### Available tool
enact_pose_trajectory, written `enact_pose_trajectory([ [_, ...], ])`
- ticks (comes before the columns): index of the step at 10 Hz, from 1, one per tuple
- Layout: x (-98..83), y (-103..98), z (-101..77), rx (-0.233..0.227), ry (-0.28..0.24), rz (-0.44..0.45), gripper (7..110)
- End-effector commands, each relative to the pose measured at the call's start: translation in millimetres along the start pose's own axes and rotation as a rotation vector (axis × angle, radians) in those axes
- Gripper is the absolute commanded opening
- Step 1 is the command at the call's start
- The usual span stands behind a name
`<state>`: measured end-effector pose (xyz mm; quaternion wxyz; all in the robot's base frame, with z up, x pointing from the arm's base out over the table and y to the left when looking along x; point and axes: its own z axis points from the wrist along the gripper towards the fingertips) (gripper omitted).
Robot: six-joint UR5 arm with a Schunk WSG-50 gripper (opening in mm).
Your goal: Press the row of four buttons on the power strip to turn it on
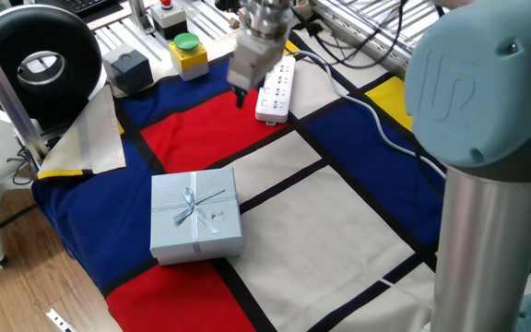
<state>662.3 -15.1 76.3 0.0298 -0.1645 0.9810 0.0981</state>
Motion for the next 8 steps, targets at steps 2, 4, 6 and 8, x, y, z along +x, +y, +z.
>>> enact_pose_trajectory([
  [2,-29.8,7,-30.2,0.013,-0.061,0.07,66],
  [4,-29.0,-11,-33.0,0.089,-0.066,0.109,66],
  [6,-30.0,-28,-43.4,0.173,-0.103,0.179,22],
  [8,-35.2,-29,-48.6,0.175,-0.142,0.228,7],
])
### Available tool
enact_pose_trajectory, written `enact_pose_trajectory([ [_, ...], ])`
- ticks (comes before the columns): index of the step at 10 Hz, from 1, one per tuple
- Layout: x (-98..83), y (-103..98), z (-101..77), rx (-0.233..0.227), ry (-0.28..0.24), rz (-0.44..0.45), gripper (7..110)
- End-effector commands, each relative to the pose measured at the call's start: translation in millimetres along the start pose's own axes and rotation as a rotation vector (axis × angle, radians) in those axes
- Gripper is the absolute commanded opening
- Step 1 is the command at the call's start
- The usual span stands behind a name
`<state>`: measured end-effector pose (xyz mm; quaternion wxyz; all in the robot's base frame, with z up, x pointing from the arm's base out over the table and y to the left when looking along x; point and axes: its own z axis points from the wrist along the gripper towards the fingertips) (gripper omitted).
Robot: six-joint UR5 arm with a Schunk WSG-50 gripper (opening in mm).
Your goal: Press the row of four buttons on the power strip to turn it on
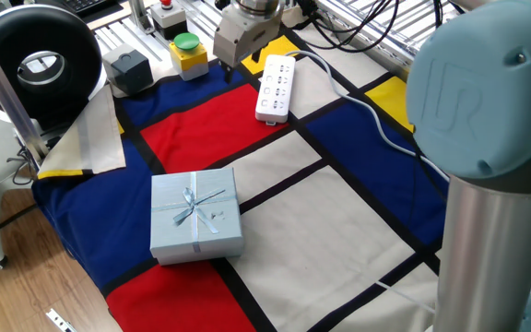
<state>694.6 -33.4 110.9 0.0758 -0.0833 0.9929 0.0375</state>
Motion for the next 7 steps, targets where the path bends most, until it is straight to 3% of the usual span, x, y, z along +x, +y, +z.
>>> enact_pose_trajectory([
  [1,-12.7,-7.1,-11.4,0.03,-0.069,0.095,7],
  [7,-8.0,-4.9,-10.6,0.021,-0.049,0.107,7],
])
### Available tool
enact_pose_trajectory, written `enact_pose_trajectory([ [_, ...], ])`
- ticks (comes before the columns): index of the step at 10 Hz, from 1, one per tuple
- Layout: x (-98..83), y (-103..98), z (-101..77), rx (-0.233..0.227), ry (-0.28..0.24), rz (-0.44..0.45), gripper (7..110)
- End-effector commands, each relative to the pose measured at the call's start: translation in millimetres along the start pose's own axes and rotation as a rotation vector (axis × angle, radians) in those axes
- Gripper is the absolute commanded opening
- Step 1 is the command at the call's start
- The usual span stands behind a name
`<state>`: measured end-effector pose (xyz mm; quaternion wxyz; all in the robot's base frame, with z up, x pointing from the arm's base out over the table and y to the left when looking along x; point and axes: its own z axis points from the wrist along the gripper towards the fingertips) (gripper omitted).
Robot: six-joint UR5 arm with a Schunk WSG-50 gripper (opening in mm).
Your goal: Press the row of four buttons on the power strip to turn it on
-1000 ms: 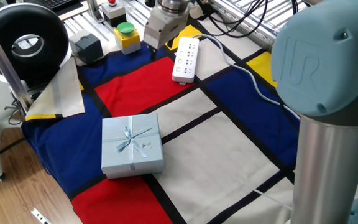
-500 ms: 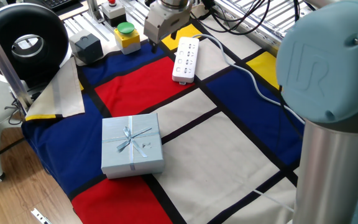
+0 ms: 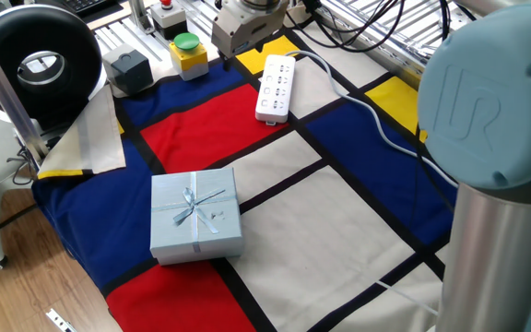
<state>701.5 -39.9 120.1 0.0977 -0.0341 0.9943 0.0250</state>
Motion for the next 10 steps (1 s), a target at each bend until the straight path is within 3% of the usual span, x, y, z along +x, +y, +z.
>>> enact_pose_trajectory([
  [1,-1.9,0.7,-2.2,-0.012,-0.007,0.02,7],
  [3,-4.1,-1.8,-2.2,-0.003,-0.016,0.043,7],
  [6,-6.4,4.9,-3.0,-0.029,-0.026,0.052,7],
  [10,-0.6,3.4,-4.3,-0.029,-0.009,0.048,7],
])
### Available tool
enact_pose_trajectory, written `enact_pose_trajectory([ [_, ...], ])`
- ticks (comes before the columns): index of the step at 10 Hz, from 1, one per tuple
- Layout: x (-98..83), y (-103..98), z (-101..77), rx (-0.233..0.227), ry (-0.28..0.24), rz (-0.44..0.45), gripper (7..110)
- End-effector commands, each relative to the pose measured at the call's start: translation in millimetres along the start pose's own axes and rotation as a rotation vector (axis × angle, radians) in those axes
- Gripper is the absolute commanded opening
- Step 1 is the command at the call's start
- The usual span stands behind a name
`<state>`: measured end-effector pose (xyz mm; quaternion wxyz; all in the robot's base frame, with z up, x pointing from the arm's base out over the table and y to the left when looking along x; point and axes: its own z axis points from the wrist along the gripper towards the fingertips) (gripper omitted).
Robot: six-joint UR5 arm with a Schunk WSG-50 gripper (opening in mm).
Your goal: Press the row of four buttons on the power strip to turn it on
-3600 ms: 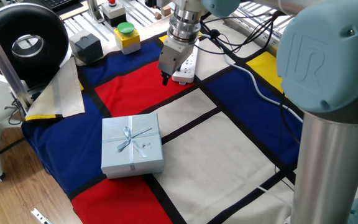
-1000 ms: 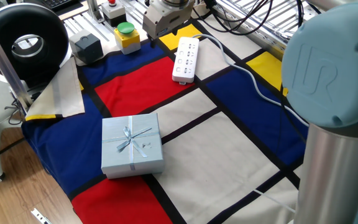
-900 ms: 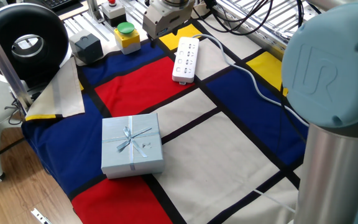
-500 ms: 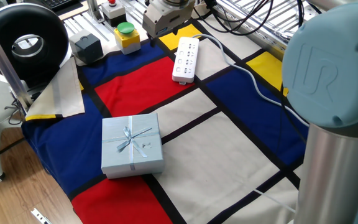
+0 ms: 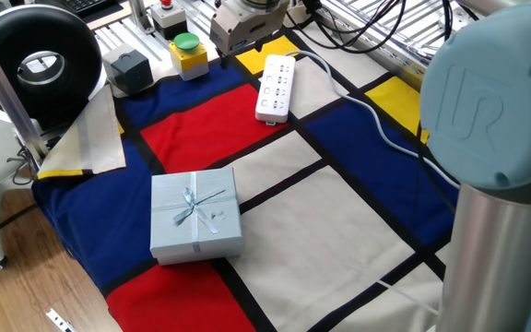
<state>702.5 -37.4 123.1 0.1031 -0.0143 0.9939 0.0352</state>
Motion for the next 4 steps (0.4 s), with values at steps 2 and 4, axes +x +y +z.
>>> enact_pose_trajectory([
  [2,2.4,-0.6,-1.8,-0.006,0.008,0.003,7],
  [4,1.6,0.8,-1.3,-0.012,0.006,0.001,7],
])
